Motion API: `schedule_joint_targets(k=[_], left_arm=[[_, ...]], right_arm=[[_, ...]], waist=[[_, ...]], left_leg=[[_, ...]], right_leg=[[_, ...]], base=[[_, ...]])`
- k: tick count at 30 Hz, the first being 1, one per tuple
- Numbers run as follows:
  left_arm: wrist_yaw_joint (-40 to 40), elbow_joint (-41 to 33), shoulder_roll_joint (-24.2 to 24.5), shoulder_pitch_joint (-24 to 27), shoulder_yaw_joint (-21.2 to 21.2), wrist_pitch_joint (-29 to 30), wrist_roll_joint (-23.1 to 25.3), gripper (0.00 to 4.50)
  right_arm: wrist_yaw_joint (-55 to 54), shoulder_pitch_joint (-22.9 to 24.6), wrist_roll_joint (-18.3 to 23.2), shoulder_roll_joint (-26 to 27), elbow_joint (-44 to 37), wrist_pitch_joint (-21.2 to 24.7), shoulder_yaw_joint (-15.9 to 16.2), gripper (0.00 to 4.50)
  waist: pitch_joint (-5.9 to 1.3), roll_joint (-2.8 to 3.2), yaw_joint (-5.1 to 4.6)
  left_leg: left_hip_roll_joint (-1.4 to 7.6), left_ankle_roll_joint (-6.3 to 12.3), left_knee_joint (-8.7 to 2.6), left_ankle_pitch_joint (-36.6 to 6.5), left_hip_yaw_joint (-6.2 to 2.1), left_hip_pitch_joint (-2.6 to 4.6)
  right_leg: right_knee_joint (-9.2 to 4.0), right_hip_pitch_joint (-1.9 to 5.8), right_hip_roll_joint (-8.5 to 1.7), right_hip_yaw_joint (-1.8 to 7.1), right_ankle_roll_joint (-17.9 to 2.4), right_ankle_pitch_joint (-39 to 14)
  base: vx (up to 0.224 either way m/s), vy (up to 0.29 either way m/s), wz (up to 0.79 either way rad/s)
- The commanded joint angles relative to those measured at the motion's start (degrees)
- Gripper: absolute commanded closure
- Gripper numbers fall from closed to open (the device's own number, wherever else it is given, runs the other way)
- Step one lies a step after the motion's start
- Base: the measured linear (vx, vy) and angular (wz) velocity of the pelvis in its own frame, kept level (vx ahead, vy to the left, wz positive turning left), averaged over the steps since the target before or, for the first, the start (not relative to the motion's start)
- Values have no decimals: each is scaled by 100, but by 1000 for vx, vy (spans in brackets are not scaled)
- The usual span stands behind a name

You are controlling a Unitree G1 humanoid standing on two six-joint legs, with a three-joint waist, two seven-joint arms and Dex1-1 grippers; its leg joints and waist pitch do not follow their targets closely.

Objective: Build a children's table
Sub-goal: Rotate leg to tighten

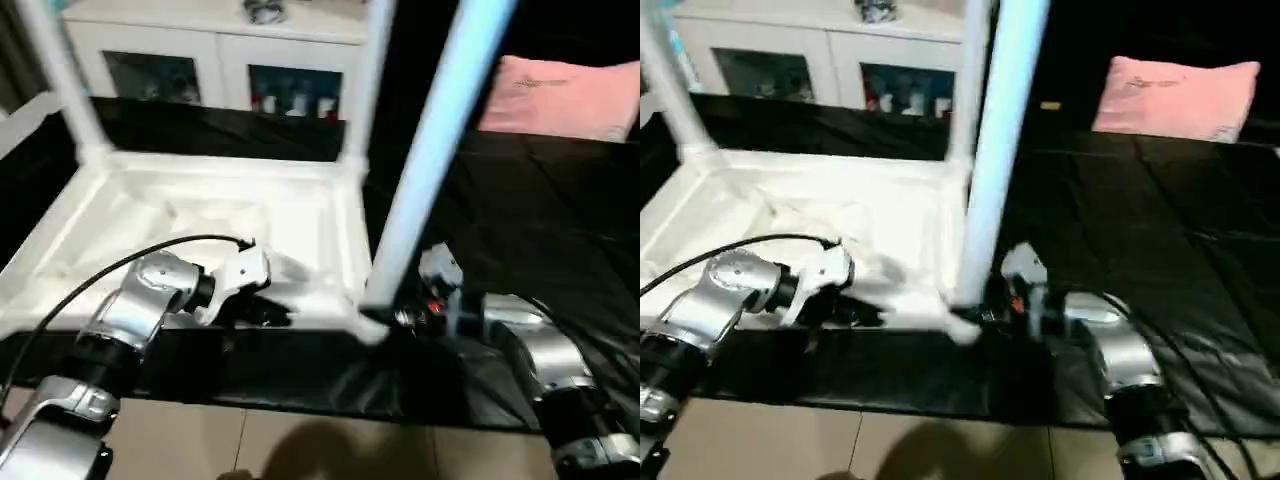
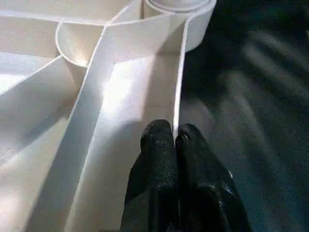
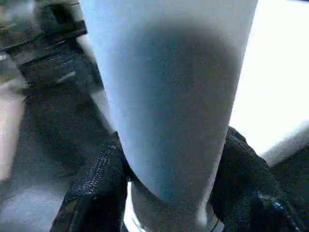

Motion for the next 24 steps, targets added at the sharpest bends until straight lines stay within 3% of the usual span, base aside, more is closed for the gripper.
schedule_joint_targets(k=[1,4,5,6,7,15,16,20,21,24], left_arm=[[1100,90,-560,-294,197,465,-57,450],[1692,79,-876,-427,338,722,12,450],[1829,51,-959,-443,370,799,38,450],[1904,26,-1029,-455,361,852,67,450],[2039,22,-1108,-478,344,892,118,450],[2229,48,-1193,-535,194,874,330,450],[2211,42,-1163,-523,185,864,348,450],[1874,-8,-899,-389,64,471,451,450],[1637,-14,-750,-289,-51,-18,506,450],[1506,-8,-690,-237,-75,-44,501,450]], right_arm=[[-651,-33,28,592,217,458,199,247],[-1427,-197,4,1046,495,550,33,247],[-1655,-257,-28,1163,594,559,-22,247],[-1866,-322,-65,1269,693,519,-68,247],[-2137,-422,-6,1419,824,570,-187,247],[-2612,-727,-142,1616,1108,549,-352,247],[-2513,-721,-138,1596,1056,521,-353,191],[-2060,-647,18,1375,774,414,-422,156],[-1818,-594,38,1199,679,310,-422,147],[-1601,-545,70,1063,596,253,-409,122]], waist=[[-202,6,-56],[-213,0,-111],[-211,14,-149],[-212,-21,-169],[-217,-6,-168],[-252,13,-196],[-256,13,-193],[-274,-2,-178],[-293,-2,-171],[-347,-6,-158]], left_leg=[[220,-316,-501,-2242,-177,122],[214,-327,-534,-2166,-211,78],[215,-322,-531,-2193,-201,91],[207,-292,-526,-2211,-201,87],[208,-279,-527,-2186,-203,84],[208,-162,-532,-1787,-146,51],[209,-145,-531,-1745,-145,50],[211,-7,-518,-1496,-136,17],[210,32,-509,-1338,-140,-3],[205,188,-444,-758,-107,-15]], right_leg=[[-642,40,-374,173,-845,-2927],[-666,68,-377,157,-710,-2926],[-671,34,-375,166,-738,-2854],[-685,39,-370,162,-731,-2859],[-676,45,-375,164,-739,-2827],[-605,98,-336,183,-1000,-1600],[-597,105,-334,182,-1014,-1531],[-579,150,-344,183,-1039,-1286],[-561,172,-347,180,-1048,-1102],[-437,207,-313,173,-1231,-65]], base=[[-58,17,-6],[0,0,0],[0,0,0],[0,0,0],[0,0,0],[0,0,0],[0,0,0],[14,-5,0],[0,0,0],[0,0,0]])
